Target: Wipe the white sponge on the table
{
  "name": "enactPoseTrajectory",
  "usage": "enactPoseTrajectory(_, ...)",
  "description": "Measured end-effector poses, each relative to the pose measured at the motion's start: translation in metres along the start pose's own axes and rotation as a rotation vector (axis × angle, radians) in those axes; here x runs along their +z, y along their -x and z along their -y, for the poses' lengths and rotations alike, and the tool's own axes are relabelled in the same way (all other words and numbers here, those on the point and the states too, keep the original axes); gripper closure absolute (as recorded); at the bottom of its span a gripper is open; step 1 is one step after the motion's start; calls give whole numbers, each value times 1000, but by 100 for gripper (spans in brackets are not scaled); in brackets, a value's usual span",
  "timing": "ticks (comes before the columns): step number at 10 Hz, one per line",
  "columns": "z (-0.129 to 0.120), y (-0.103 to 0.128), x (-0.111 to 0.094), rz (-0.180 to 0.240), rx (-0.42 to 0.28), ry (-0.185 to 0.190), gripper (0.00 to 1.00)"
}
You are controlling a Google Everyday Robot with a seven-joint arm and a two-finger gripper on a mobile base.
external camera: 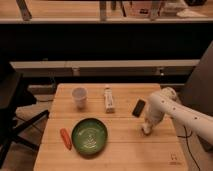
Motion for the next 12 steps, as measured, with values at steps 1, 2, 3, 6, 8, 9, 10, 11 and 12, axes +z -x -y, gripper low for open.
enactPoseTrajectory(1, 0, 0, 0, 0, 0, 0, 100)
enactPoseTrajectory(2, 0, 0, 0, 0, 0, 0, 100)
enactPoseTrajectory(3, 0, 0, 0, 0, 0, 0, 96)
enactPoseTrajectory(6, 0, 0, 0, 0, 0, 0, 98)
enactPoseTrajectory(8, 0, 0, 0, 0, 0, 0, 88)
enactPoseTrajectory(9, 0, 0, 0, 0, 0, 0, 78)
enactPoseTrajectory(10, 0, 0, 0, 0, 0, 0, 68)
enactPoseTrajectory(11, 0, 0, 0, 0, 0, 0, 56)
enactPoseTrajectory(12, 0, 0, 0, 0, 0, 0, 52)
